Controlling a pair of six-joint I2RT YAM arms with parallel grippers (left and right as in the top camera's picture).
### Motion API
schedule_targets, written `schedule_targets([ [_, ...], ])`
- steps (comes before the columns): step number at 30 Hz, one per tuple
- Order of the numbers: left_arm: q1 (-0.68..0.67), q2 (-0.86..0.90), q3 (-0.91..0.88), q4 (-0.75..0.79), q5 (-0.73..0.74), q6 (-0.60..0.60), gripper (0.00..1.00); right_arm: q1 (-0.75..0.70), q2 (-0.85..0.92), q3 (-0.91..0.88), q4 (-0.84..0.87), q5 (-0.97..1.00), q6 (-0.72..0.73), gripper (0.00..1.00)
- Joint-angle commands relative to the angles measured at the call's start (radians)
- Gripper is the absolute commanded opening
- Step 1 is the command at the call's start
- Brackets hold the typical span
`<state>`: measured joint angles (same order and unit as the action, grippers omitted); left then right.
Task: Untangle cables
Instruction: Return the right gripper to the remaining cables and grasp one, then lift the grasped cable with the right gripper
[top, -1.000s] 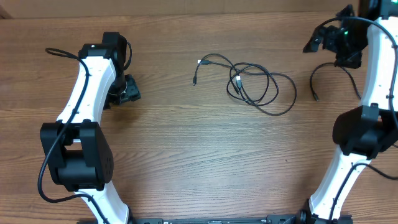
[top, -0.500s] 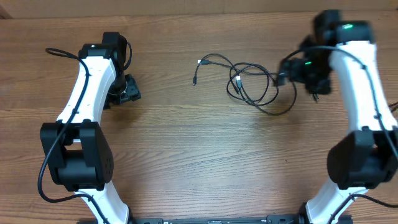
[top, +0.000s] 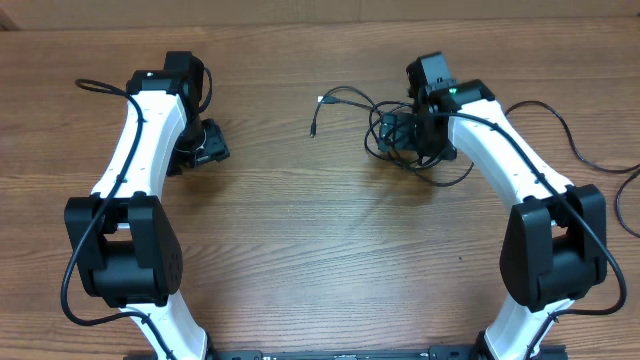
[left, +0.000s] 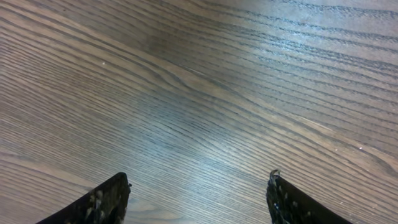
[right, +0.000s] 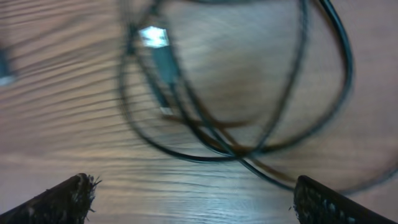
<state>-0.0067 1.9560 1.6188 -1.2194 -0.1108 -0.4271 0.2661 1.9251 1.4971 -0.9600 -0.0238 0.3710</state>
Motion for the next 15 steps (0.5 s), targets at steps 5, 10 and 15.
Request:
schedule_targets([
  [5,-0.008,-0.021,0.011,0.001,0.008,0.005,0.71,-0.003,0.003,-0.132,0.167,-0.008,0.485,1.00],
  [10,-0.008,-0.021,0.011,-0.003,0.007,0.013,0.70,-0.003,0.005,-0.163,0.287,-0.032,0.505,1.00],
  [15,-0.008,-0.021,0.011,-0.003,0.008,0.017,0.70,-0.003,0.007,-0.163,0.277,-0.001,0.647,1.00],
])
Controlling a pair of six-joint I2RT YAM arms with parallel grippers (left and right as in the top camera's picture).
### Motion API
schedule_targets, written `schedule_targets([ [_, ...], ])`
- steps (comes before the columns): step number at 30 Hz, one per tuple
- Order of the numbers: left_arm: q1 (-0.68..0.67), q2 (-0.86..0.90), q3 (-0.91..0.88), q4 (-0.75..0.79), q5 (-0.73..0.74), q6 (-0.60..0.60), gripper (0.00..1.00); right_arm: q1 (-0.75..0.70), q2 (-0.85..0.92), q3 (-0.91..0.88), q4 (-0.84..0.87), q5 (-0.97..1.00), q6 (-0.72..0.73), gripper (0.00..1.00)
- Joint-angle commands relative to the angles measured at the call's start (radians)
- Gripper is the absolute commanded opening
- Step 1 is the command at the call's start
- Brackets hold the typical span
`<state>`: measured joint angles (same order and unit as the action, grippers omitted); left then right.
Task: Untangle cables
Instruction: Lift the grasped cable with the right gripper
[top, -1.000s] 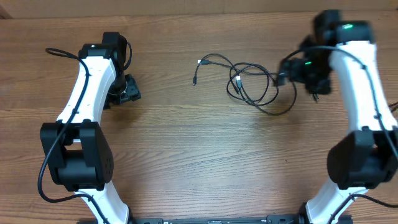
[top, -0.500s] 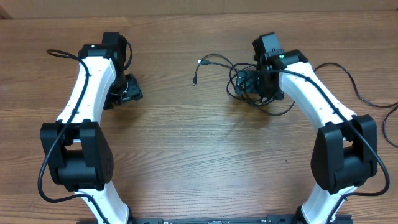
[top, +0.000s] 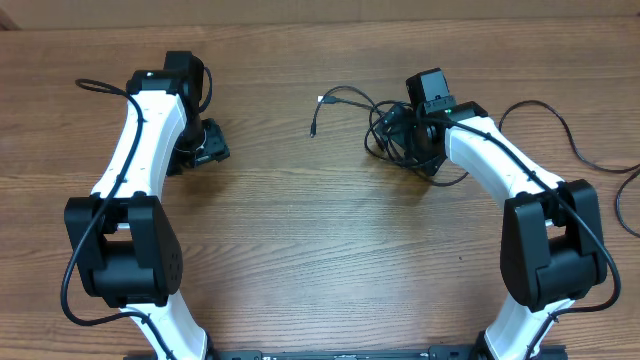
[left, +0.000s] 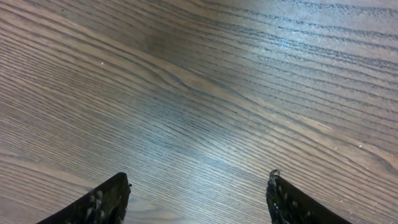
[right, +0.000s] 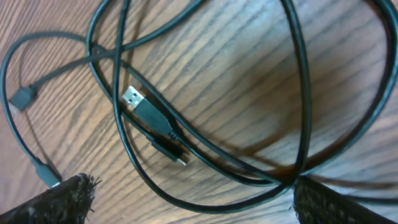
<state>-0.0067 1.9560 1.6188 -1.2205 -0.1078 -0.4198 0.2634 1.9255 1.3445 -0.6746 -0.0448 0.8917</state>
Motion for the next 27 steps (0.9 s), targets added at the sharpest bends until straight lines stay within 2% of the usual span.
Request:
schedule_targets([
  [1,-0.008,-0.021,0.011,-0.003,0.005,0.010,0.70,-0.001,0.008,-0.010,-0.019,0.032,0.159,1.00],
  [4,-0.008,-0.021,0.011,-0.008,0.005,0.010,0.70,-0.001,0.013,-0.010,-0.056,0.061,0.241,1.00],
  [15,-0.008,-0.021,0.011,-0.010,0.005,0.016,0.70,-0.001,0.051,-0.010,-0.052,0.115,0.246,1.00],
  [18,-0.008,-0.021,0.011,-0.010,0.004,0.016,0.70,-0.001,0.074,-0.010,-0.045,0.115,0.246,0.96],
  [21,-0.008,-0.021,0.011,-0.011,0.004,0.016,0.70,-0.001,0.080,-0.010,-0.037,0.116,0.245,0.79],
  [23,-0.008,-0.021,0.011,-0.011,0.004,0.016,0.70,-0.001,0.080,-0.010,-0.031,0.119,0.245,0.63],
  [25,-0.008,-0.021,0.011,-0.010,0.004,0.016,0.70,-0.001,0.080,-0.008,-0.027,0.118,0.222,0.38],
  [27,-0.008,-0.021,0.011,-0.010,0.005,0.016,0.70,-0.001,0.079,-0.008,-0.027,0.112,0.180,0.05],
])
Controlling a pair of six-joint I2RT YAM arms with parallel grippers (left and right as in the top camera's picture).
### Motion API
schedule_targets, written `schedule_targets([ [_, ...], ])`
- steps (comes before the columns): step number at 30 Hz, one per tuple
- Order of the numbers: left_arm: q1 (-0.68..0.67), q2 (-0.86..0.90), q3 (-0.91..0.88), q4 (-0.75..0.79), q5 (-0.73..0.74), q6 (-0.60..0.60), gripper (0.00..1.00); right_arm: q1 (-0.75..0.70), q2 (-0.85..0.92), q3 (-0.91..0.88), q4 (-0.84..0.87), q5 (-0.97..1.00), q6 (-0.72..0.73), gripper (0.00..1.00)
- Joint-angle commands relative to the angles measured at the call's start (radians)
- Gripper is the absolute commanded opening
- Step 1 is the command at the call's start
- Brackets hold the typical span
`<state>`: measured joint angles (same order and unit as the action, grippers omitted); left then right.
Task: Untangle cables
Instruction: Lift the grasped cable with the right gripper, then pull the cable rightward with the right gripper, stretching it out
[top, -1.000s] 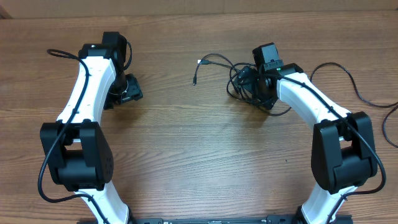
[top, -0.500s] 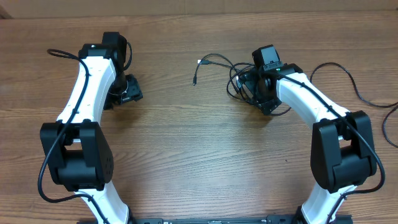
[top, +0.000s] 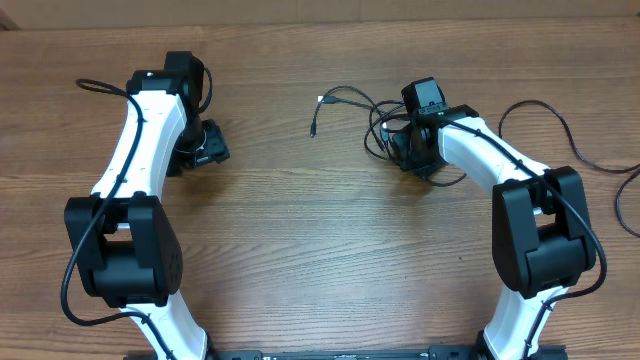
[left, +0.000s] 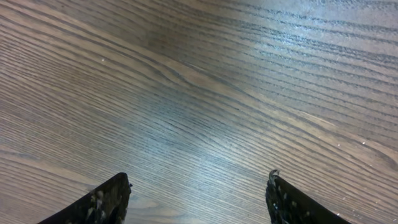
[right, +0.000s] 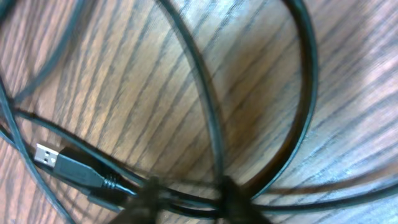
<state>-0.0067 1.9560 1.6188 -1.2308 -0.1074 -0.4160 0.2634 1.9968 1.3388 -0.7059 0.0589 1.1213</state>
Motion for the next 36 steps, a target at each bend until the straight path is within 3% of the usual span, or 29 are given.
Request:
schedule_targets([
  [1,-0.008,-0.021,0.011,0.000,0.004,0.012,0.70,-0.001,0.008,-0.002,0.003,-0.001,-0.076,0.04],
  [9,-0.008,-0.021,0.011,0.001,0.004,0.012,0.70,0.035,-0.020,-0.002,-0.002,-0.091,-0.361,0.04],
  [17,-0.008,-0.021,0.011,0.001,0.004,0.012,0.70,0.163,-0.221,0.068,0.008,-0.272,-0.770,0.04],
  [27,-0.008,-0.021,0.011,0.005,0.004,0.012,0.70,0.207,-0.451,0.135,0.041,-0.244,-0.835,0.04],
  [36,-0.008,-0.021,0.011,0.004,0.005,0.012,0.70,0.206,-0.560,0.151,0.102,0.106,-0.837,0.04],
])
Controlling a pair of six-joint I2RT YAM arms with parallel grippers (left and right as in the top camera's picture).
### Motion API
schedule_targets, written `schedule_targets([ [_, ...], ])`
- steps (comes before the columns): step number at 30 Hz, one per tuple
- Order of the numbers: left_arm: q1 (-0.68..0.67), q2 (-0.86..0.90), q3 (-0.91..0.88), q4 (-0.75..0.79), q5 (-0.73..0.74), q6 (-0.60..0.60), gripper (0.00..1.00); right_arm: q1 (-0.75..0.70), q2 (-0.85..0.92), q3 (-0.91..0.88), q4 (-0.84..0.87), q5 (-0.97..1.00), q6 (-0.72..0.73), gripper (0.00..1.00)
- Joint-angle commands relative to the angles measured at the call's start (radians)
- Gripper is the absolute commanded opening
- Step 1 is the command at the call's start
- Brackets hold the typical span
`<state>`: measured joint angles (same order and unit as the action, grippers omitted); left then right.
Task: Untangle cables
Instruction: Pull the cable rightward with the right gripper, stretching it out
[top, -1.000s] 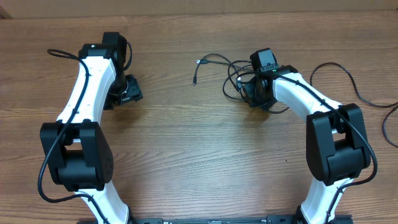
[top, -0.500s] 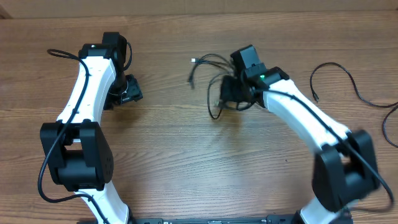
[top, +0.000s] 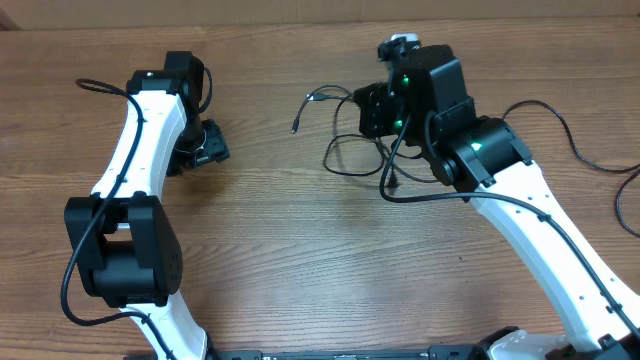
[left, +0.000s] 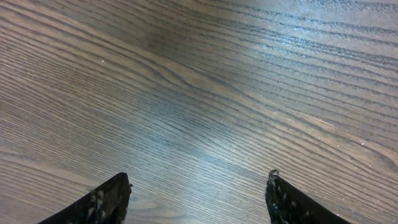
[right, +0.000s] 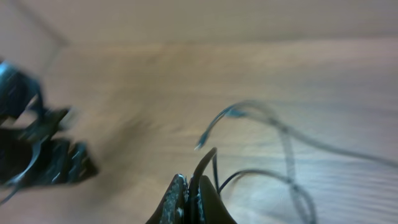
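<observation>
A tangle of thin black cables hangs in loose loops from my right gripper, which is lifted above the table at the back centre. One plug end sticks out to the left and another strand dangles lower. In the right wrist view the gripper is shut on a black cable, with blurred loops beyond it. My left gripper sits low at the left, open over bare wood, far from the cables.
A separate black cable runs along the table at the far right. The table's back edge lies just behind the right gripper. Brown wooden table fills the left wrist view.
My right gripper, then low on the table with its fingers closing over the cable loops, now stands raised and turned, shut on a cable. The bundle has spread leftward into hanging loops. Left arm unchanged.
My right gripper was open just above the bundle on the table, then still open with a USB plug and loops in view. Later its fingers were nearly shut over a strand. Now it holds the cable lifted off the table. The left gripper stayed open throughout.
</observation>
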<state>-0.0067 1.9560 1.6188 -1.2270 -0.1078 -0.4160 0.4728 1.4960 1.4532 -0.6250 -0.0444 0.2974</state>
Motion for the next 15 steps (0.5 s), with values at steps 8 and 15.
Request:
schedule_targets([
  [8,-0.024,-0.021,0.011,0.005,0.013,0.012,0.70,-0.211,-0.113,0.109,0.015,0.365,0.047,0.04],
  [15,-0.044,-0.021,0.011,0.013,0.012,0.013,0.71,-0.569,-0.113,0.150,-0.051,0.262,0.047,0.04],
])
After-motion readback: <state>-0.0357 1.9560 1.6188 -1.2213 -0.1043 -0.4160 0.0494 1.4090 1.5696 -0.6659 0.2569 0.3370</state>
